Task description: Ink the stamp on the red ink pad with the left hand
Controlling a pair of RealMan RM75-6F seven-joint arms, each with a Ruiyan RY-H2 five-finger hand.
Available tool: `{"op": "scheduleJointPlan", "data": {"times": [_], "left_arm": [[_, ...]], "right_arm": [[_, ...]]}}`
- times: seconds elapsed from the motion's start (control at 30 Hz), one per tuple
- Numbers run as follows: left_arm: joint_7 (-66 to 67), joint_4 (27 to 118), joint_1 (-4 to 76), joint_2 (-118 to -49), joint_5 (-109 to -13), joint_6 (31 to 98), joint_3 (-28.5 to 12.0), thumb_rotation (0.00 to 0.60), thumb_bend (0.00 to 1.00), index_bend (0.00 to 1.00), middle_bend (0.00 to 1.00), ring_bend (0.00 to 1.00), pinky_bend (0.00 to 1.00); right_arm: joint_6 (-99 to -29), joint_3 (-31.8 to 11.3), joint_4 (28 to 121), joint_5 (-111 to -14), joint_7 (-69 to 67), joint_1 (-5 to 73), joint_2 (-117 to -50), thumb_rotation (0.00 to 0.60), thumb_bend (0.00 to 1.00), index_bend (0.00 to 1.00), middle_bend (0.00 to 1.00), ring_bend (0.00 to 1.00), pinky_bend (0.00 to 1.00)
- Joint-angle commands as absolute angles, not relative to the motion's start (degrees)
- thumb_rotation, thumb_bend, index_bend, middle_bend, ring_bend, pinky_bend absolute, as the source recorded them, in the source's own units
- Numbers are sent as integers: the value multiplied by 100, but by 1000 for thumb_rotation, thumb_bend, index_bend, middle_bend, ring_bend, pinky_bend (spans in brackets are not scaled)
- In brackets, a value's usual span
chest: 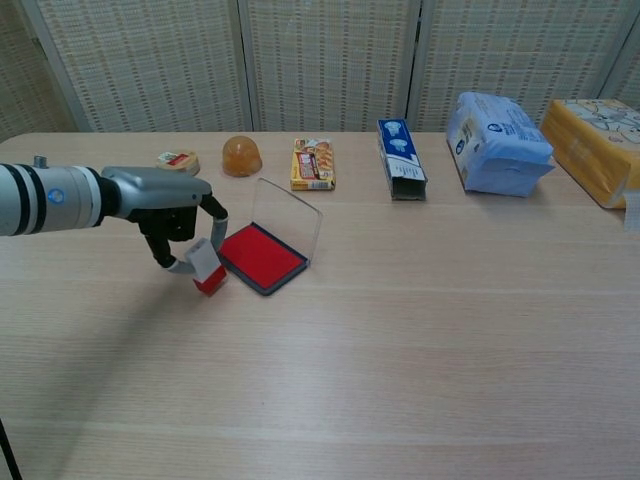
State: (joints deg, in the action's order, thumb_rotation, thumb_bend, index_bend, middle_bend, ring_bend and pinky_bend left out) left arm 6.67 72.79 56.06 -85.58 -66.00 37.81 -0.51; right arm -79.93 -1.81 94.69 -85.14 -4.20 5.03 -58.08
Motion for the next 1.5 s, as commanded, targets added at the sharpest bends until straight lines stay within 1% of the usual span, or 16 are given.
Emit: {"op": "scheduleJointPlan", "data": {"times": [0.03, 0.27, 0.37, 0.5, 0.63, 0.73, 0.8, 0.9, 0.93, 1.0, 1.07, 1.23, 1.33, 1.4, 1.47, 1.5], "left_arm": [[642, 7228, 5581, -8596, -6643, 3745, -69, 600, 430, 825, 1000, 957, 775], [605, 7129, 5519, -8647, -6742, 3699, -106, 600, 429, 823, 1000, 957, 775], [633, 7116, 5489, -8646, -6746, 3694, -119, 600, 420, 782, 1000, 957, 775], [656, 7127, 5452, -8639, -6723, 3695, -155, 600, 354, 615, 1000, 955, 775], [660, 7182, 5434, -8591, -6690, 3662, -200, 600, 326, 476, 1000, 951, 775], [715, 7234, 5436, -8547, -6590, 3580, -222, 600, 309, 389, 1000, 943, 775], [774, 7250, 5448, -8535, -6496, 3523, -234, 599, 299, 351, 1000, 938, 775], [888, 7271, 5467, -8526, -6324, 3447, -246, 580, 294, 259, 1000, 932, 775], [938, 7295, 5470, -8515, -6271, 3440, -247, 563, 291, 212, 1000, 928, 775], [1005, 7363, 5464, -8479, -6191, 3458, -255, 537, 285, 156, 1000, 920, 774], [1126, 7516, 5450, -8373, -6081, 3519, -257, 508, 278, 128, 1000, 913, 774], [1619, 8308, 5306, -7830, -5778, 4085, -261, 428, 267, 57, 1000, 874, 758], [1834, 9027, 5028, -7340, -5744, 4820, -300, 413, 265, 31, 1000, 821, 743], [1726, 9490, 4723, -6989, -5911, 5348, -308, 410, 264, 17, 985, 784, 731], [1373, 9815, 4345, -6683, -6240, 5845, -273, 412, 263, 6, 924, 734, 716], [1155, 9904, 4166, -6565, -6410, 6038, -236, 419, 263, 1, 851, 679, 697]], "right_arm": [[-8001, -187, 9469, -8516, -415, 504, -5809, 600, 209, 0, 0, 0, 0], [-7987, -189, 9468, -8538, -391, 524, -5818, 600, 208, 0, 0, 0, 0], [-7987, -185, 9470, -8557, -374, 531, -5825, 600, 208, 0, 0, 0, 0], [-7983, -187, 9477, -8554, -349, 536, -5833, 600, 208, 0, 0, 0, 0], [-7997, -188, 9478, -8553, -349, 530, -5833, 600, 208, 0, 0, 0, 0], [-8023, -192, 9475, -8558, -362, 521, -5834, 600, 208, 0, 0, 0, 0], [-8053, -195, 9472, -8574, -382, 512, -5836, 600, 208, 0, 0, 0, 0], [-8099, -191, 9467, -8597, -399, 492, -5834, 600, 208, 0, 0, 0, 0], [-8110, -188, 9467, -8604, -405, 486, -5832, 600, 208, 0, 0, 0, 0], [-8124, -186, 9468, -8614, -410, 480, -5828, 600, 208, 0, 0, 0, 0], [-8137, -183, 9467, -8627, -414, 474, -5824, 600, 209, 0, 0, 0, 0], [-8161, -176, 9465, -8648, -454, 461, -5807, 600, 209, 0, 0, 0, 0], [-8202, -174, 9463, -8667, -490, 441, -5790, 600, 209, 0, 0, 0, 0], [-8240, -170, 9462, -8687, -518, 422, -5780, 600, 209, 0, 0, 0, 0], [-8268, -169, 9457, -8695, -533, 407, -5777, 600, 209, 0, 0, 0, 0], [-8267, -170, 9455, -8692, -539, 406, -5776, 600, 209, 0, 0, 0, 0]]}}
